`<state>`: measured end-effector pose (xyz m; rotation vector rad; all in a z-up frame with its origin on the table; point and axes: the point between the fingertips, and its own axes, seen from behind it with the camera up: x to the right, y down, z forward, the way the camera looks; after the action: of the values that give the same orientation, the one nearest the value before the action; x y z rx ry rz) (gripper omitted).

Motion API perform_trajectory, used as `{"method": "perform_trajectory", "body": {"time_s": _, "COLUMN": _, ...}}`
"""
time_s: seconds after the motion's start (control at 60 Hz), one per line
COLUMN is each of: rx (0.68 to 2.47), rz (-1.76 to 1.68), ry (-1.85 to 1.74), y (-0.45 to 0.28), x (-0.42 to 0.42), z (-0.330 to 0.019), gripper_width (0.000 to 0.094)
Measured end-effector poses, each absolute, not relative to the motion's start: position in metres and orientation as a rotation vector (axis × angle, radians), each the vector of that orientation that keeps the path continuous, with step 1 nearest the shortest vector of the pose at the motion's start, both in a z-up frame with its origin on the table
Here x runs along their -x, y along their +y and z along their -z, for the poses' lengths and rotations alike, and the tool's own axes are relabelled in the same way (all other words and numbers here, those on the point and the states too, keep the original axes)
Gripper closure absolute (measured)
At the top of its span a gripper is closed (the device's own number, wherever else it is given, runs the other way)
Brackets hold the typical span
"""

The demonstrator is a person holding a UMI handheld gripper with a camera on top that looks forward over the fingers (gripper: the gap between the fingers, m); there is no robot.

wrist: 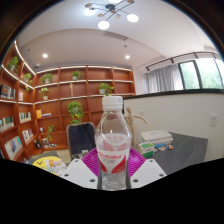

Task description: Pour water

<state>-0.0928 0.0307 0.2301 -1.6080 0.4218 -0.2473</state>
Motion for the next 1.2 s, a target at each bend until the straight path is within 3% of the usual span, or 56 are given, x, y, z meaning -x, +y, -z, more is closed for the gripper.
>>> {"method": "perform_trajectory", "body": {"time_s": 0.05, "rx": 1.626, "rz": 0.273, "ry": 0.442, "y": 0.028, "x": 0.086, "z": -0.226, "gripper_width": 0.0585}}
{"method": "perform_trajectory", "body": {"time_s": 0.1, "rx": 1.64, "rz": 0.29, "ry": 0.453, "y": 0.034, "x": 0.064, "z": -0.195, "gripper_width": 0.0586}}
{"method": "perform_trajectory", "body": {"time_s": 0.433, "rx": 1.79, "rz": 0.395, "ry": 0.411, "y": 0.039, "x": 0.036, "z": -0.1, "gripper_width": 0.0581}}
{"method": "perform_trajectory", "body": {"time_s": 0.567, "rx": 1.743, "rz": 0.377, "ry": 0.427, "y": 0.035, "x": 0.035, "z": -0.104, "gripper_width": 0.0547}}
{"method": "perform_trajectory", "body": {"time_s": 0.75, "rx": 1.723, "rz": 0.354, "ry": 0.446, "y": 0.03, "x": 0.035, "z": -0.102, "gripper_width": 0.0392}}
{"method": "perform_trajectory", "body": {"time_s": 0.867, "rx": 1.779, "rz": 0.31, "ry": 0.391, "y": 0.028, "x": 0.047, "z": -0.091, "gripper_width": 0.0107}}
{"method": "perform_trajectory", "body": {"time_s": 1.2, "rx": 1.863, "rz": 0.244, "ry": 0.259, "y": -0.043, "x": 0.095, "z": -0.081, "gripper_width": 0.0066}}
